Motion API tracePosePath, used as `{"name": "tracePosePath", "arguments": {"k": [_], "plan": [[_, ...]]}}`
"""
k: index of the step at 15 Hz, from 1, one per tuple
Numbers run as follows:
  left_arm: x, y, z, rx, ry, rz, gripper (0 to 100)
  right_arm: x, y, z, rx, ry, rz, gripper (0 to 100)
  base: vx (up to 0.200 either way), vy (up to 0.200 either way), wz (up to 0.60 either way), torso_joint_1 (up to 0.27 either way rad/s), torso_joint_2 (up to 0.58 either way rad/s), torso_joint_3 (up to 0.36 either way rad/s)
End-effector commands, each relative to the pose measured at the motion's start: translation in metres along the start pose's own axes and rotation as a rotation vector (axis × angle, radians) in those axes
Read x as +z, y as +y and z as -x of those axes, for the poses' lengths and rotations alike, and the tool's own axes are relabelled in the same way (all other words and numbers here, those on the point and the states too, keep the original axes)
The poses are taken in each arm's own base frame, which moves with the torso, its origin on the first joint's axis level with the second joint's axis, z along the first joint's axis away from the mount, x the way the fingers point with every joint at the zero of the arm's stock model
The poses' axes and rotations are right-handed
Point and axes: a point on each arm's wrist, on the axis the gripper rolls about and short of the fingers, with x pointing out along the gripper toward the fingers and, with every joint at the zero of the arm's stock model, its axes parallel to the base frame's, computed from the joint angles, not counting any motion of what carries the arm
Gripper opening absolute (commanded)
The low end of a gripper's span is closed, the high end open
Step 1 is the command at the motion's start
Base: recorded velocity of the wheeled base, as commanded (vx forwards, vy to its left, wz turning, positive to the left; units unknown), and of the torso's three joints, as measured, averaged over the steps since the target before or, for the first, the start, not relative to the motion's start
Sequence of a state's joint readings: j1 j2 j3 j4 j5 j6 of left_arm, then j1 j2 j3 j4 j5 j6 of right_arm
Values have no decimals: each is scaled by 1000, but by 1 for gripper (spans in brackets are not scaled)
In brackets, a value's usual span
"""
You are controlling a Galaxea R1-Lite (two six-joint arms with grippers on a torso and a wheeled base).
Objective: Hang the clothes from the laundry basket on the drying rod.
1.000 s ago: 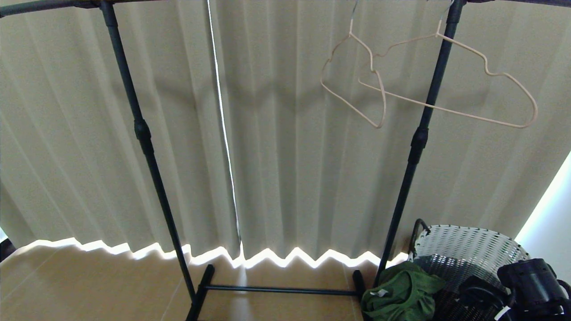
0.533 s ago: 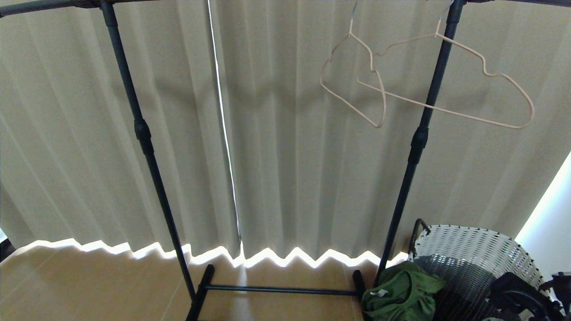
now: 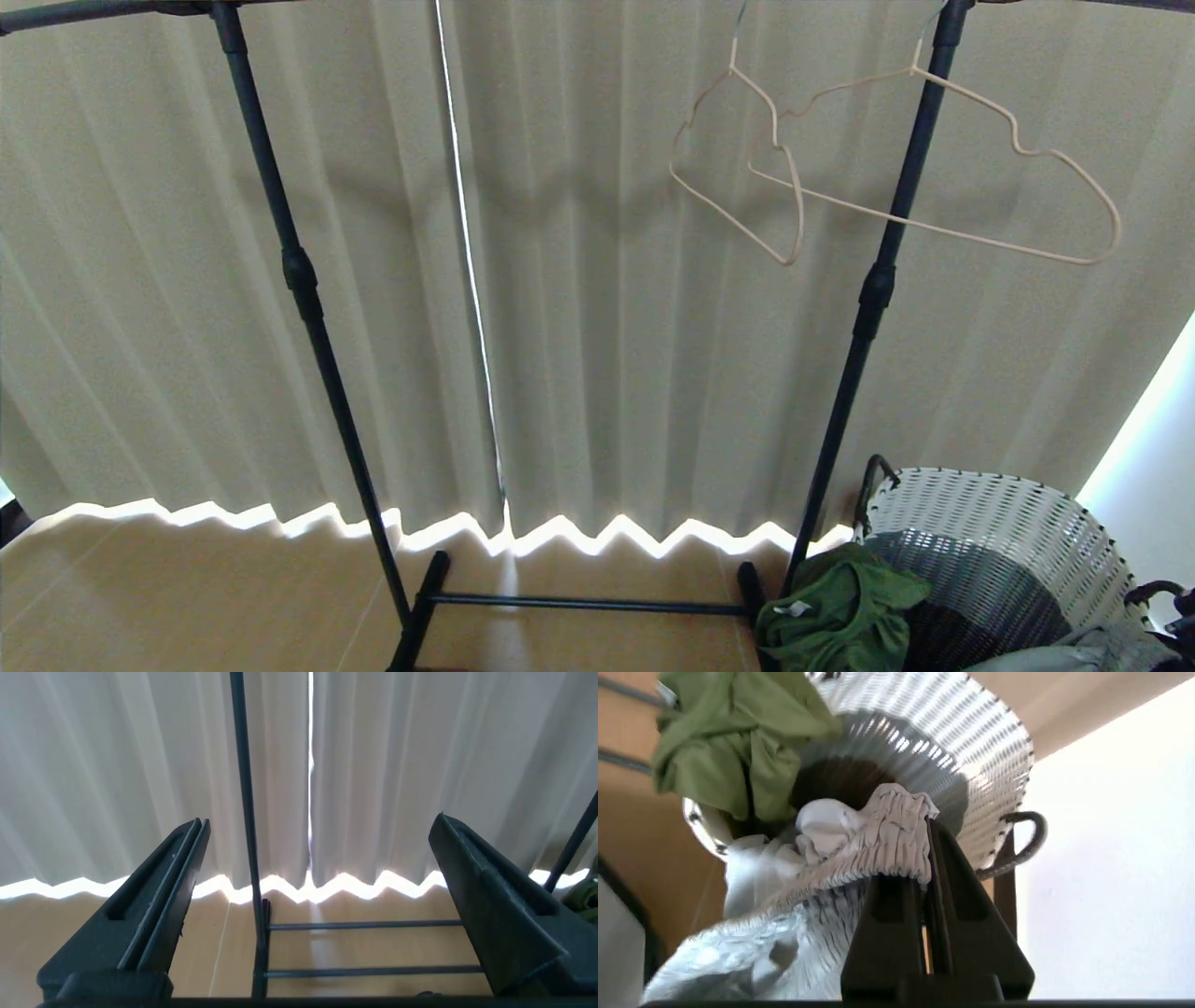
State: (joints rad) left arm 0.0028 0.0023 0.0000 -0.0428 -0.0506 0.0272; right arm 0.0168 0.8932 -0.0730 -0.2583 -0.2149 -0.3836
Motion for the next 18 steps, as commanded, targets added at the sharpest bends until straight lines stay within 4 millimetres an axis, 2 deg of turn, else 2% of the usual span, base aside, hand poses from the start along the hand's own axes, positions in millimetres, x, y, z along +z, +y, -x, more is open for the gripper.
{"name": "tracePosePath", "arguments": {"k": [1,8,17,18], "plan": [[0,0,0,0,1,0,100,1,-3,10,-31,-78,-19,0,-200,0,0,12,7,-2],[0,0,0,0,-1,1,100,2,-3,10,-8,-93,-20,0,-200,0,0,0,4,2],[0,0,0,0,1,1,100,2,-2,10,-3,-90,-19,0,0,0,0,0,0,0],[0,0,0,0,1,1,100,2,-2,10,-3,-90,-17,0,0,200,0,-2,2,2]]}}
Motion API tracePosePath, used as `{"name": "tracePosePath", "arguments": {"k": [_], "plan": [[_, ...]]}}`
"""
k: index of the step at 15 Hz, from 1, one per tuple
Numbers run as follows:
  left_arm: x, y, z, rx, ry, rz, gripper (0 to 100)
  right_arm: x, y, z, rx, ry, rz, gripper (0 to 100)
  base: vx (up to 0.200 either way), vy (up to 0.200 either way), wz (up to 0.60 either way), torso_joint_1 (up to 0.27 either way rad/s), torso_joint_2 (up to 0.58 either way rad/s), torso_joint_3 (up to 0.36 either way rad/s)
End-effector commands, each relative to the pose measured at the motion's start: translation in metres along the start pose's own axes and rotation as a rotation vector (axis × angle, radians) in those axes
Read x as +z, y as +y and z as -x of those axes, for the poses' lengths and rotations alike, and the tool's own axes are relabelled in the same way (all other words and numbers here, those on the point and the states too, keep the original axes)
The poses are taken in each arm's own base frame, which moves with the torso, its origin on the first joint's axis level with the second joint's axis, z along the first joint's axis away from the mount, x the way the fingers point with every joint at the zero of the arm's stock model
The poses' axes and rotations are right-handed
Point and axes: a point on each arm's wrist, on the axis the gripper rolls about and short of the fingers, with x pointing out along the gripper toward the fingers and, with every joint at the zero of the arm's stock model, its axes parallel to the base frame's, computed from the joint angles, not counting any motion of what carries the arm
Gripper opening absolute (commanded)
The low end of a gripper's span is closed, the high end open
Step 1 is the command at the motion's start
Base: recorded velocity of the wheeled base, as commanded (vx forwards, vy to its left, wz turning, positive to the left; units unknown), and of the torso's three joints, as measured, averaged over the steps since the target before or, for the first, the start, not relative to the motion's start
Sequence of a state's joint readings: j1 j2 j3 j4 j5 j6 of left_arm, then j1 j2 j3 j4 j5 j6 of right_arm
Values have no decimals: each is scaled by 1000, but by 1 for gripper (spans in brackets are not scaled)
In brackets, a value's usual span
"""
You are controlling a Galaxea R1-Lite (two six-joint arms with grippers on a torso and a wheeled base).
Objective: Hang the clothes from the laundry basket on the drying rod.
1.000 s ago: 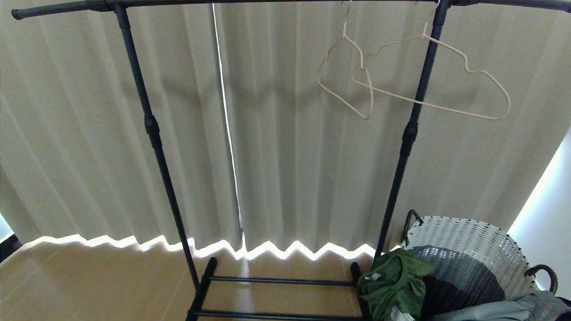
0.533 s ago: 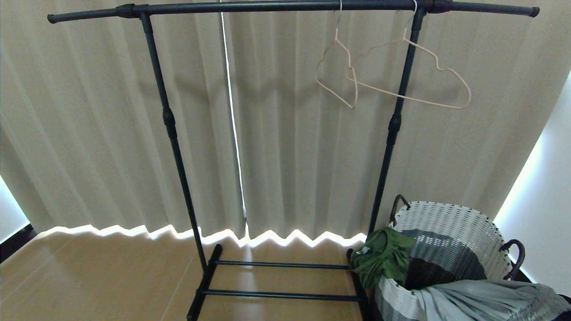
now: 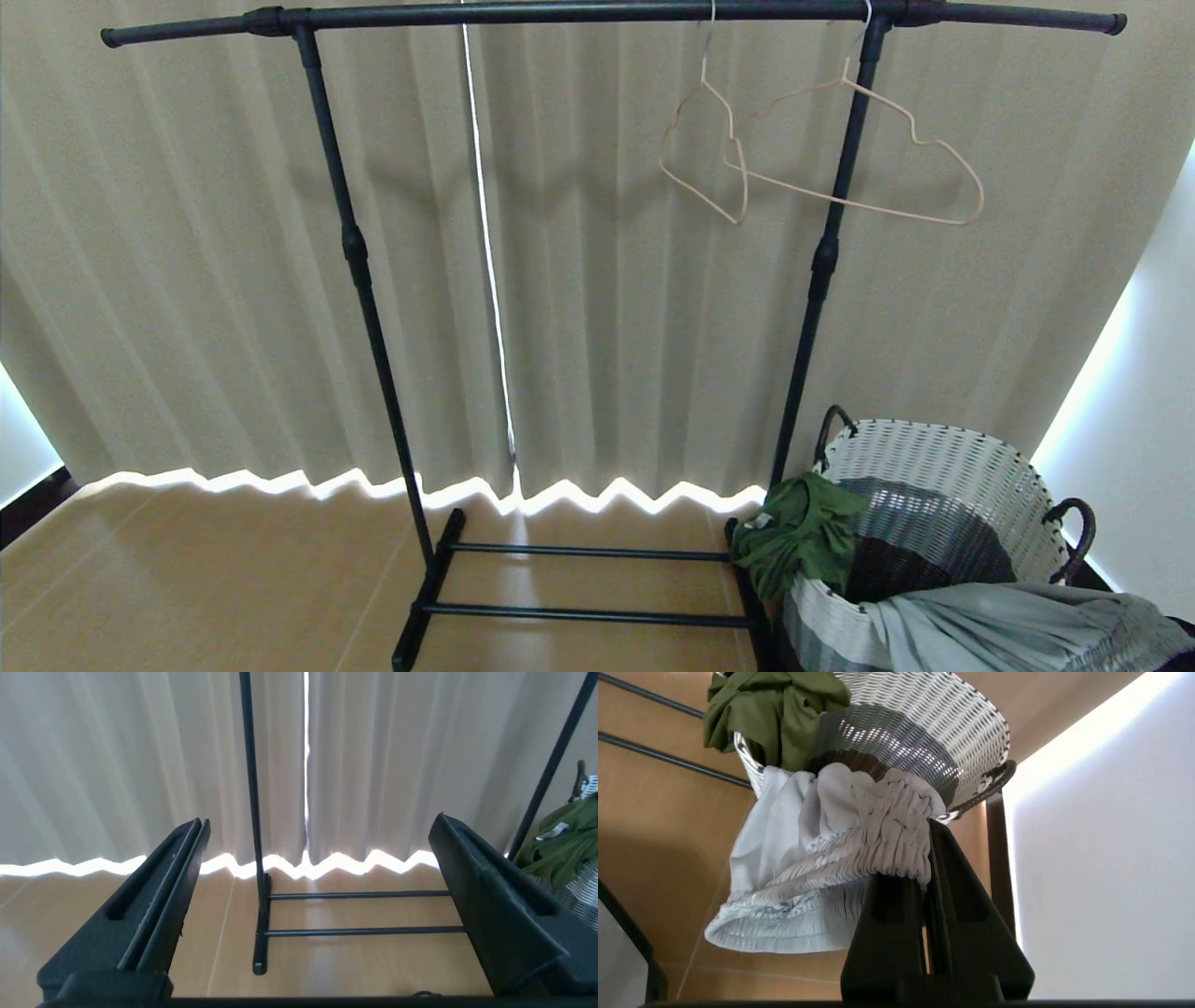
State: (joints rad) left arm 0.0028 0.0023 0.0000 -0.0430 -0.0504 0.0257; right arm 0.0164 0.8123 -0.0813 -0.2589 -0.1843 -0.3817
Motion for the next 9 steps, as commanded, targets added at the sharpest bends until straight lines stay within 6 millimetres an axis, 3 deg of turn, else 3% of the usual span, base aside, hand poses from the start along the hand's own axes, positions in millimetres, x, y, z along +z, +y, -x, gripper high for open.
{"name": "tracePosePath", "arguments": {"k": [1,5,9], "plan": [[0,0,0,2,1,1,100,0,0,0,1,1,1,0,0,200,0,2,2,7],[0,0,0,2,-1,0,100,0,0,0,1,0,1,0,0,200,0,4,1,5],[0,0,0,2,-1,0,100,0,1,0,27,-9,3,0,0,0,0,0,0,0]]}}
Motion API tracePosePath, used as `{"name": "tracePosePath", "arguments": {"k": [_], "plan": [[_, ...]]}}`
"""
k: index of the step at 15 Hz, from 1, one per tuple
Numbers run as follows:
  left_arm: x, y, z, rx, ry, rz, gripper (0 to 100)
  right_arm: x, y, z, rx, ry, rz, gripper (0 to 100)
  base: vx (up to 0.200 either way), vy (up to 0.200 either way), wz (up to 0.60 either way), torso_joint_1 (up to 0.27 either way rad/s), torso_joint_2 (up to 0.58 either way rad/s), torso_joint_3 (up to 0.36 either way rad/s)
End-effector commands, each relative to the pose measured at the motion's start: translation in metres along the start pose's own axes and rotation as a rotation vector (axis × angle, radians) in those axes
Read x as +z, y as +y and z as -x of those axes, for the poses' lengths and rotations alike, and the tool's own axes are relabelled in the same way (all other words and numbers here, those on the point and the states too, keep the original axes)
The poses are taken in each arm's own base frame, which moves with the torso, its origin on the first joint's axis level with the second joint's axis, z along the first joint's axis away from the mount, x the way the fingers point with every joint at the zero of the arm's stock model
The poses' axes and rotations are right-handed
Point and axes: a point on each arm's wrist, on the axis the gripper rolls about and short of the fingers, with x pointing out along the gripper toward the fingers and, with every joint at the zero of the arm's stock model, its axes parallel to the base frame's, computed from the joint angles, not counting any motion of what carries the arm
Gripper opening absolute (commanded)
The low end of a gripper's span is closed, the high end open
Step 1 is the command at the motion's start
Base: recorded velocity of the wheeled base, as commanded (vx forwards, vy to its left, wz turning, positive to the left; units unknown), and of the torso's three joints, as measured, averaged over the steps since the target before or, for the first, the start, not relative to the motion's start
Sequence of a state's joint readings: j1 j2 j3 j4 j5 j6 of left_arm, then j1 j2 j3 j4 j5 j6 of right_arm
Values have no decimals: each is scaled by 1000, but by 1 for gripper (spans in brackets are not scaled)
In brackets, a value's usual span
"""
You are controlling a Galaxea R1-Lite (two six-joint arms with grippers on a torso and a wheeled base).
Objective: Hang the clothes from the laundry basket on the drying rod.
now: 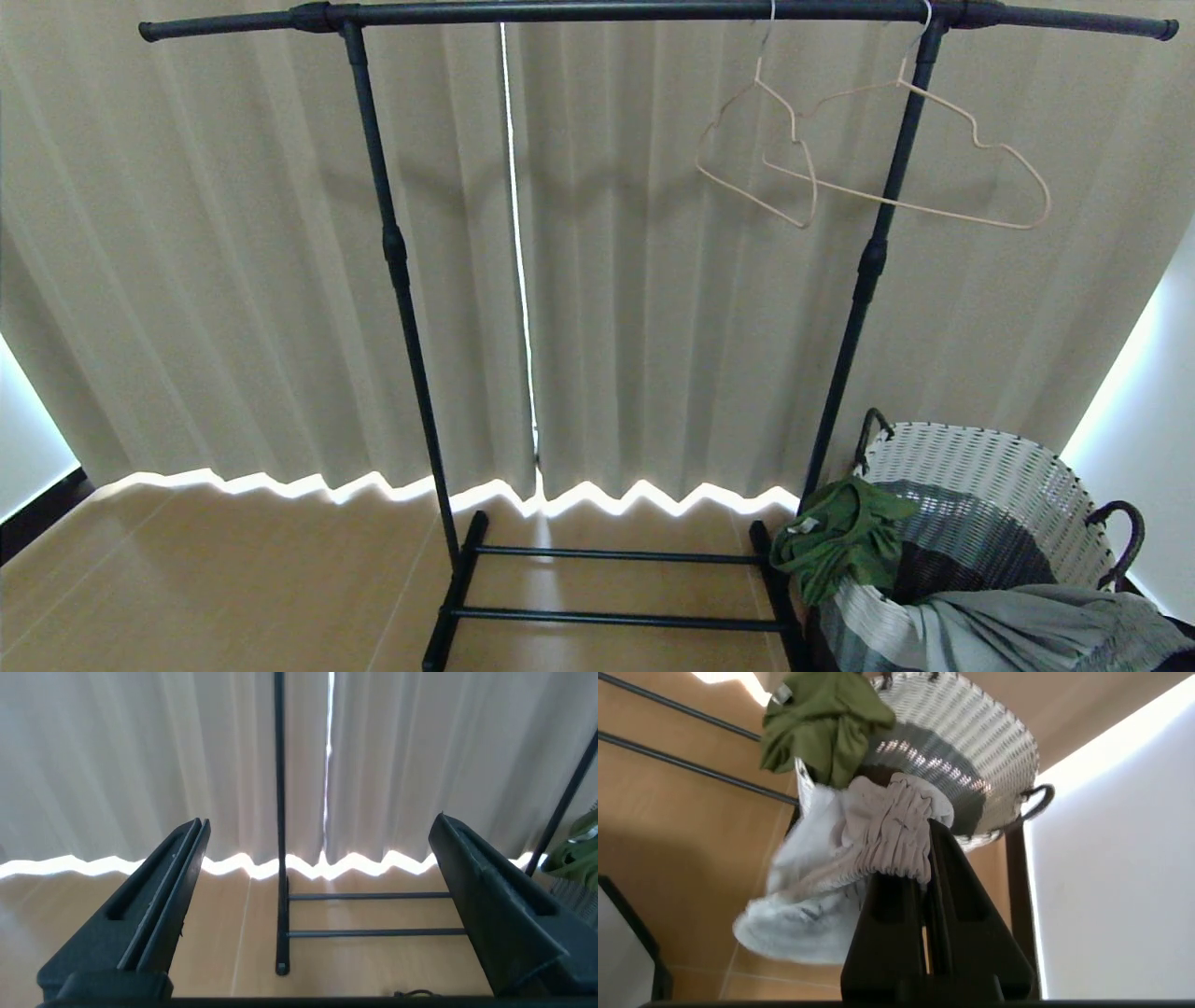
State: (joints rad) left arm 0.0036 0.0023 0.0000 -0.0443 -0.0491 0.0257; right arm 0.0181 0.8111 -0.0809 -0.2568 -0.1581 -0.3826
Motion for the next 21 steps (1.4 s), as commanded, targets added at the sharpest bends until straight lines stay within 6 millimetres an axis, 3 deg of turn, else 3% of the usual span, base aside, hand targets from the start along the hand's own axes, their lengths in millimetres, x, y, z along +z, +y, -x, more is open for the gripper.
{"name": "tracePosePath", "arguments": {"k": [1,13,21], "plan": [[0,0,0,-1,2,0,100,0,0,0,1,2,1,0,0,0,0,0,0,0],[0,0,0,1,1,-19,100,1,0,0,11,-4,5,0,0,0,0,0,0,0],[0,0,0,-31,0,-7,100,12,2,-3,195,-78,3,0,0,0,0,0,0,0]]}}
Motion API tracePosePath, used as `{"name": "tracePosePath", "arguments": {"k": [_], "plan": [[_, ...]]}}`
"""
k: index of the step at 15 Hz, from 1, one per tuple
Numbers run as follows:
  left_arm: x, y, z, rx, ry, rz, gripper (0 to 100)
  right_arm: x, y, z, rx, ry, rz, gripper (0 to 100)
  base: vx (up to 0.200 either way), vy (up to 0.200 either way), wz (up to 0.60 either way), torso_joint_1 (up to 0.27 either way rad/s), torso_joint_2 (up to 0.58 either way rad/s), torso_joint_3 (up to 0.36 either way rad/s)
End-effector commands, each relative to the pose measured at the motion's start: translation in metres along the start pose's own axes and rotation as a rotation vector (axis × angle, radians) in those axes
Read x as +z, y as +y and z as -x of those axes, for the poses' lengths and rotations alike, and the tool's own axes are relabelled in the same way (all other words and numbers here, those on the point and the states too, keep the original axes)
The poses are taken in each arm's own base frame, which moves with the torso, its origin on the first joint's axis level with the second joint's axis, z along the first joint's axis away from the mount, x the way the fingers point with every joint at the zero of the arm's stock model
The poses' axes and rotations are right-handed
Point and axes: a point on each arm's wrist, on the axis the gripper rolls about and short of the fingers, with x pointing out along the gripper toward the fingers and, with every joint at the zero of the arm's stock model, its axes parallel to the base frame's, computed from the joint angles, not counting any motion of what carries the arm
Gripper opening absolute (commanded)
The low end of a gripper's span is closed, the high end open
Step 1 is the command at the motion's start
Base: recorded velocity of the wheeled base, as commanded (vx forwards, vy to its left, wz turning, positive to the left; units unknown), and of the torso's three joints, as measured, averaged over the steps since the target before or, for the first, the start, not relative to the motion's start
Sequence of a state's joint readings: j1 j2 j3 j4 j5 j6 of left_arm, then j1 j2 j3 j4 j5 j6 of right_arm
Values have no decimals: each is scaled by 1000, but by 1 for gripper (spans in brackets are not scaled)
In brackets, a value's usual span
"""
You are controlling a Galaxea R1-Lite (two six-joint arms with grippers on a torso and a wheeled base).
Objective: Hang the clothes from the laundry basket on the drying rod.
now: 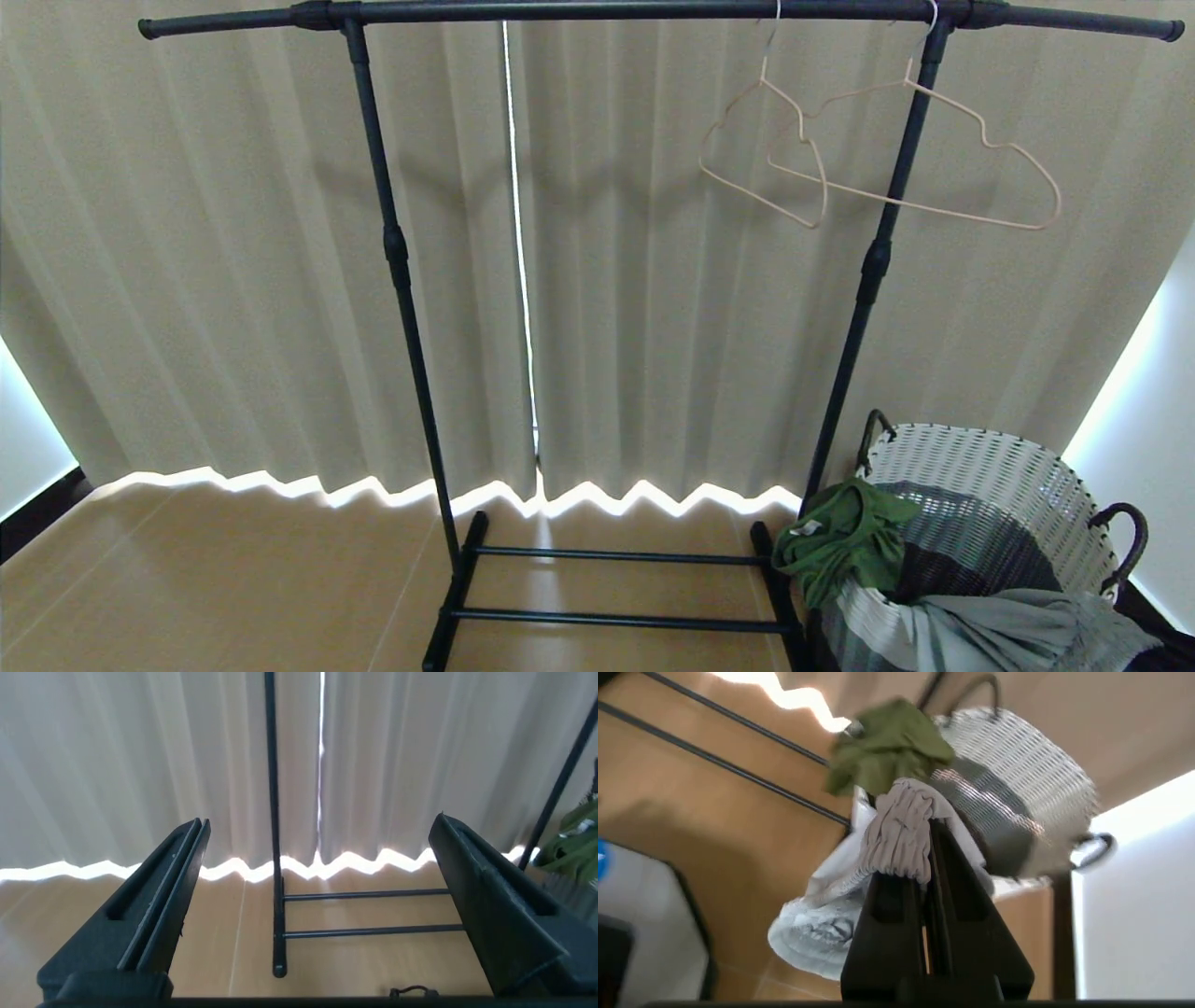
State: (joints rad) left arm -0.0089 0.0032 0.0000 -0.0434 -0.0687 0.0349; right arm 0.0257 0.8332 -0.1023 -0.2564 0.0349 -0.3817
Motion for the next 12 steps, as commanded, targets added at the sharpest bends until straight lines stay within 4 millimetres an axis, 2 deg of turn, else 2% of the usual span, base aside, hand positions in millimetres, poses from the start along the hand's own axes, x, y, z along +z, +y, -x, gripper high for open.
{"name": "tracePosePath", "arguments": {"k": [1,3,4,5,6,8,11,12], "plan": [[0,0,0,-7,-1,-8,100,7,-2,-1,13,-19,1,0,0,0,0,0,0,0],[13,-2,3,-93,-43,-48,100,10,-4,-1,12,-29,1,0,0,0,0,0,0,0],[37,-3,4,-185,-70,-56,100,14,-5,0,10,-47,4,0,0,0,0,0,0,0],[47,-2,0,-206,-55,-55,100,18,-6,1,9,-63,7,0,0,0,0,0,0,0],[73,-2,-13,-272,-13,-58,100,28,-8,3,13,-102,14,0,0,0,0,0,0,0],[97,-1,-43,-359,63,-69,100,45,-10,2,48,-148,-37,0,0,0,0,0,0,0],[116,-4,-99,-442,157,-119,100,70,-9,-2,132,-195,-87,0,0,0,0,0,0,0],[118,-6,-109,-460,163,-120,100,75,-9,-2,140,-207,-97,0,0,0,0,0,0,0]]}}
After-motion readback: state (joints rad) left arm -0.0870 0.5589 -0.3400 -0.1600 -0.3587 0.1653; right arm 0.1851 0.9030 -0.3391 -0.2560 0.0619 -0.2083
